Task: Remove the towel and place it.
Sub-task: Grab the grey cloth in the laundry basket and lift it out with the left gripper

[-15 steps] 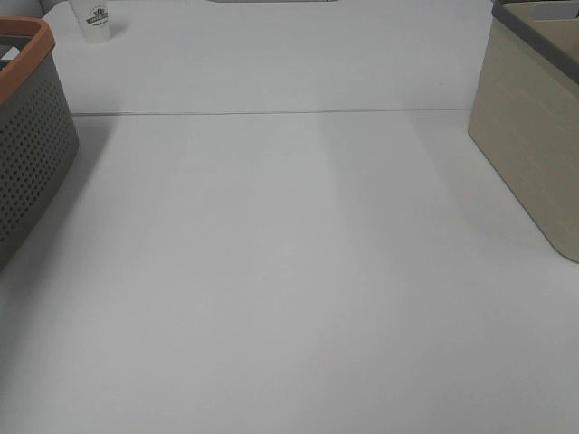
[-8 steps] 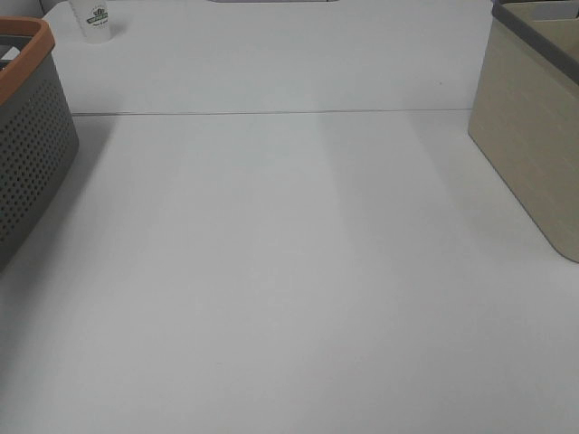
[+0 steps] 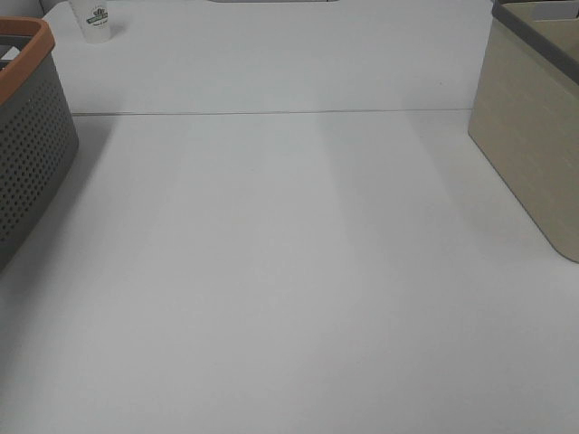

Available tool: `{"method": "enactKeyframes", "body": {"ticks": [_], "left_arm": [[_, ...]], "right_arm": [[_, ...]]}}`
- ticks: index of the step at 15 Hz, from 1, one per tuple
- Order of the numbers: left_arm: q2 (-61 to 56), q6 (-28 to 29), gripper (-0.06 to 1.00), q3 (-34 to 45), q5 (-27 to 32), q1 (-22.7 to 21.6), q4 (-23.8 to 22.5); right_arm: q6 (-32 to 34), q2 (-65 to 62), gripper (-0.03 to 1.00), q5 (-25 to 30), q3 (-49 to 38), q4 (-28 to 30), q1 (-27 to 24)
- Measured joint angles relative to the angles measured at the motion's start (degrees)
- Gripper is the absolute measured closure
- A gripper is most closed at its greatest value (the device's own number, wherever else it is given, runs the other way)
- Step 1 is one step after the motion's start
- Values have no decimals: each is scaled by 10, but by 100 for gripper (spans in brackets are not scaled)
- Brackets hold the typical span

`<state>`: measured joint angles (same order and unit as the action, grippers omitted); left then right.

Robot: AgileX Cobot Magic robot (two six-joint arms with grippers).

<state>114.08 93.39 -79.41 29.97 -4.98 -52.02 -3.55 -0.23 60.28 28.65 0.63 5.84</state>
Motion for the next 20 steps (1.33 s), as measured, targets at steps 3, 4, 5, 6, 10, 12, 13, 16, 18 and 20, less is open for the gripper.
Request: {"method": "enactKeyframes", "body": {"ticks": [3, 4, 5, 6, 10, 12, 13, 16, 18, 20], "left_arm": [[0, 0, 82, 0, 0, 0, 1], [0, 0, 90, 0, 0, 0, 1], [0, -1, 94, 0, 0, 0, 1], [-2, -6, 94, 0, 0, 0, 2], [-73, -56, 94, 0, -57, 0, 2], [-120, -116, 94, 0, -111, 0, 1], [-133, -130, 94, 0, -125, 0, 1], [-207, -163, 94, 0, -199, 0, 2], [-245, -166, 94, 0, -238, 0, 2], [-311, -166, 94, 0, -339, 0, 2]], "right_arm": [[0, 0, 24, 0, 0, 0, 0], [0, 0, 24, 0, 0, 0, 0], [0, 0, 24, 0, 0, 0, 0], [0, 0, 24, 0, 0, 0, 0], [0, 0, 24, 0, 0, 0, 0], [0, 0, 24, 0, 0, 0, 0], [0, 0, 24, 0, 0, 0, 0], [0, 0, 24, 0, 0, 0, 0], [0, 0, 24, 0, 0, 0, 0], [0, 0, 24, 0, 0, 0, 0]]}}
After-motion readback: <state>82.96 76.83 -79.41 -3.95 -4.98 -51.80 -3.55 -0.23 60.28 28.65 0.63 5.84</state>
